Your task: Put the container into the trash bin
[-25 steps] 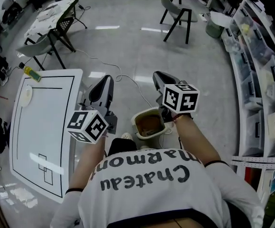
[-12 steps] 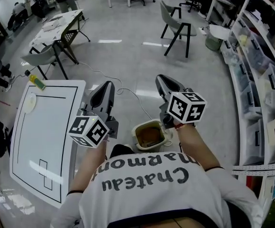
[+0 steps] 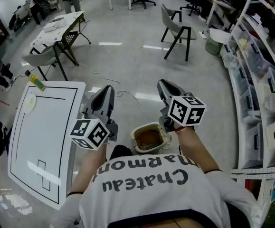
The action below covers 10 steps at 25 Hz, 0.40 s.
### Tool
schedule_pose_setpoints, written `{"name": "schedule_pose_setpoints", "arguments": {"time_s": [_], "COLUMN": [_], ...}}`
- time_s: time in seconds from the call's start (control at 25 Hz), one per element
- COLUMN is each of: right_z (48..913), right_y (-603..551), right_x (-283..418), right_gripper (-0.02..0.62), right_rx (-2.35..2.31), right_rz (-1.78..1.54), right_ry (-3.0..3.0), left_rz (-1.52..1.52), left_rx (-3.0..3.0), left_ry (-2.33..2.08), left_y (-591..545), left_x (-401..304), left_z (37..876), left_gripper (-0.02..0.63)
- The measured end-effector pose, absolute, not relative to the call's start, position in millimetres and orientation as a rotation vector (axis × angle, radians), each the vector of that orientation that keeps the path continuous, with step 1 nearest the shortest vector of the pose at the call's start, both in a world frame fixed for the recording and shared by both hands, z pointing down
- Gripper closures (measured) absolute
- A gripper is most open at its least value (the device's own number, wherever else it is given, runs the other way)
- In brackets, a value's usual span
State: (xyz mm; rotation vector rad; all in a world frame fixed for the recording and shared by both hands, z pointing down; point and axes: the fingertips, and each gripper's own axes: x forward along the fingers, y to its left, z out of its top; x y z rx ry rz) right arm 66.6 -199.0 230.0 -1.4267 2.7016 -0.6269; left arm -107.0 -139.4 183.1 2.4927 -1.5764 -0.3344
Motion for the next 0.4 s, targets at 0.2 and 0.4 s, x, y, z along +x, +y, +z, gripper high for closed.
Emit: {"name": "schedule_pose_setpoints", "arguments": {"time_s": [0.2, 0.4], "right_z": [235.4, 237.4], "right_y": [-196.9, -194.9], "right_x": [70.4, 72.8], "right_gripper": [0.555, 0.555], "right_rx": [-1.44, -1.442], "right_rz": [-0.637, -0.636], "right_ry": [2.705, 2.711], "left_rz": [-0.321, -0.307], "left_rx": [2.498, 2.486], "left_ry": [-1.569, -1.572], "left_y": [-137.3, -137.1], "left_x": [-101.5, -99.2], "left_z": [186.5, 191.4], "left_gripper": [0.583, 0.583]}}
